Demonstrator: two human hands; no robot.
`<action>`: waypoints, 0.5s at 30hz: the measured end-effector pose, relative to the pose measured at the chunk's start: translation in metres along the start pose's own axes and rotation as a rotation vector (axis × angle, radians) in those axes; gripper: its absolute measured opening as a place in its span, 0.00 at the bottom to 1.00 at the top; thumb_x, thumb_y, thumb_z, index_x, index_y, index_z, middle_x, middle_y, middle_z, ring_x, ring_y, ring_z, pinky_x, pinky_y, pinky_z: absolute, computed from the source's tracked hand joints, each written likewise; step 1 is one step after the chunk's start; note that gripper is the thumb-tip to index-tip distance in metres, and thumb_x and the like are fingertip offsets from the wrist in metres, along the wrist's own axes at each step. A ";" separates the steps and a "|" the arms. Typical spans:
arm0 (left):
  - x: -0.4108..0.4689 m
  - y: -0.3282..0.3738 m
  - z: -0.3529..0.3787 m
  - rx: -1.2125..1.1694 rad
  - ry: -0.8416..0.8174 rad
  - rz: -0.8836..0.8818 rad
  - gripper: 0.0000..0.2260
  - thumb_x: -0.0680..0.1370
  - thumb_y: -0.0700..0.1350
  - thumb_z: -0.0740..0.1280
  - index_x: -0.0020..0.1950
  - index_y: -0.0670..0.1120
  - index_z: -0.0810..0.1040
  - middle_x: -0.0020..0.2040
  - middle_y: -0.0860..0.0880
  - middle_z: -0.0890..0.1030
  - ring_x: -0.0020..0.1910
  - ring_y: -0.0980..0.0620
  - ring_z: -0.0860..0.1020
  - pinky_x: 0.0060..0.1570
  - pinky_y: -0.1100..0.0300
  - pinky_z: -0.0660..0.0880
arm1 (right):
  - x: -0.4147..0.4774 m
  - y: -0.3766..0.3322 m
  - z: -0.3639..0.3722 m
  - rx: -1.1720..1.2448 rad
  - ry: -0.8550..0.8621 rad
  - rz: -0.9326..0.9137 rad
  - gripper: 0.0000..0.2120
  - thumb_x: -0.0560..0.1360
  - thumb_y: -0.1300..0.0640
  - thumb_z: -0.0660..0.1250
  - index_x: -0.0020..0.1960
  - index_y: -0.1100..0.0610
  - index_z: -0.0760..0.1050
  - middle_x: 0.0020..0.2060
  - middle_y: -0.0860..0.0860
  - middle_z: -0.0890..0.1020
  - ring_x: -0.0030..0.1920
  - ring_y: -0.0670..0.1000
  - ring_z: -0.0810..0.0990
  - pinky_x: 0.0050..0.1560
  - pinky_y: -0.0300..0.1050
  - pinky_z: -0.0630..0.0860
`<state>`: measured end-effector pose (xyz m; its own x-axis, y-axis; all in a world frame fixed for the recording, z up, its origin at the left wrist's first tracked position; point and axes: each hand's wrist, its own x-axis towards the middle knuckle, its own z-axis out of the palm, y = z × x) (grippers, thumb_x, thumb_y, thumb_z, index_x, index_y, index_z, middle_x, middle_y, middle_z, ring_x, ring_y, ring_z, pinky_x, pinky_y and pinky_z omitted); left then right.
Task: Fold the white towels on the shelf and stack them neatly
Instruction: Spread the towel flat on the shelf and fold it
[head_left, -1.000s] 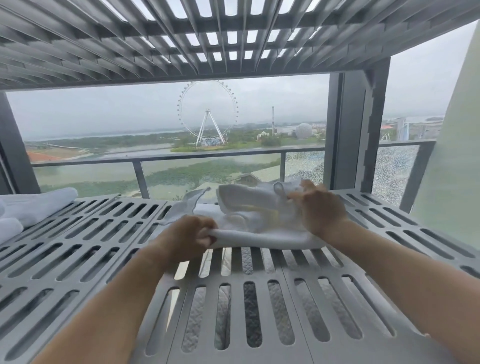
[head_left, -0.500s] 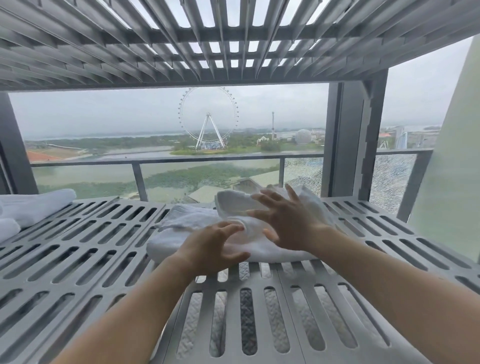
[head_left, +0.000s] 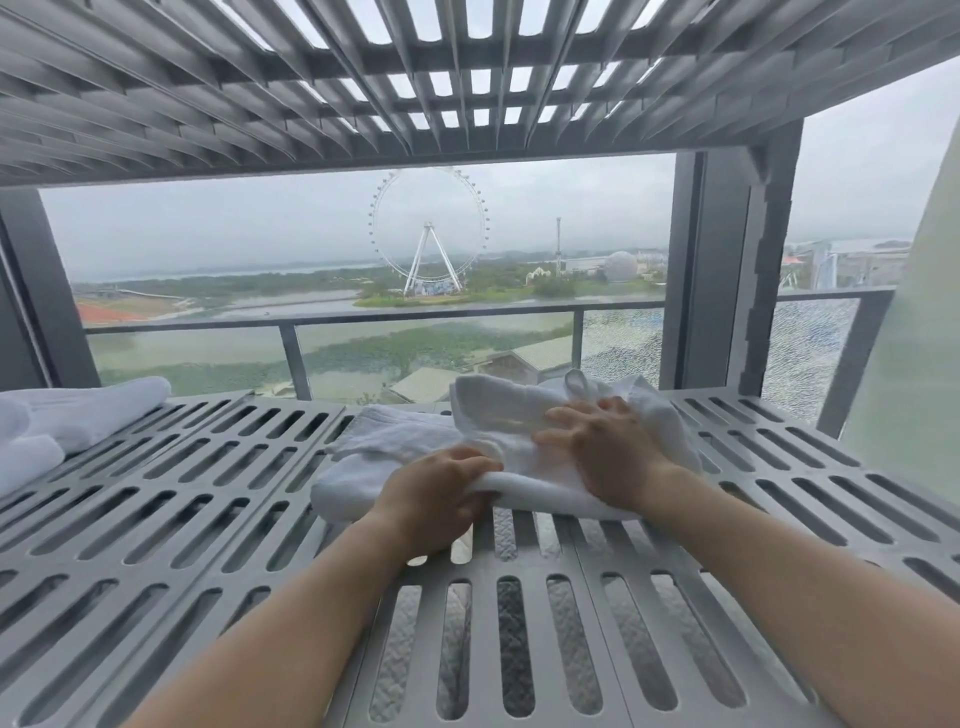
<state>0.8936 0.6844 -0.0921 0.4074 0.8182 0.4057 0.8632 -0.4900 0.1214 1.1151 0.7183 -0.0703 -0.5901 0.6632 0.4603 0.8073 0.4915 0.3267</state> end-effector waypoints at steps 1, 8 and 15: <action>0.000 0.000 0.000 0.000 -0.002 0.001 0.11 0.77 0.53 0.61 0.59 0.58 0.73 0.61 0.59 0.74 0.54 0.52 0.76 0.45 0.56 0.74 | -0.001 0.001 -0.001 0.015 0.002 0.006 0.24 0.72 0.66 0.59 0.63 0.46 0.71 0.65 0.49 0.71 0.66 0.53 0.67 0.62 0.52 0.62; -0.006 0.017 -0.009 0.016 0.005 0.011 0.11 0.79 0.51 0.59 0.59 0.55 0.74 0.58 0.56 0.77 0.51 0.50 0.77 0.42 0.57 0.73 | -0.012 0.010 -0.018 0.013 -0.041 0.066 0.25 0.71 0.69 0.58 0.63 0.49 0.72 0.64 0.47 0.73 0.66 0.53 0.68 0.63 0.53 0.63; -0.026 0.056 -0.024 0.020 -0.043 -0.062 0.11 0.79 0.50 0.59 0.59 0.54 0.75 0.55 0.53 0.78 0.51 0.50 0.77 0.47 0.53 0.74 | -0.037 0.021 -0.034 0.008 -0.049 0.115 0.26 0.72 0.72 0.55 0.63 0.50 0.73 0.59 0.46 0.76 0.62 0.52 0.70 0.60 0.54 0.66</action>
<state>0.9249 0.6288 -0.0743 0.3647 0.8594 0.3583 0.8931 -0.4317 0.1266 1.1547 0.6847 -0.0525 -0.4939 0.7418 0.4536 0.8694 0.4152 0.2677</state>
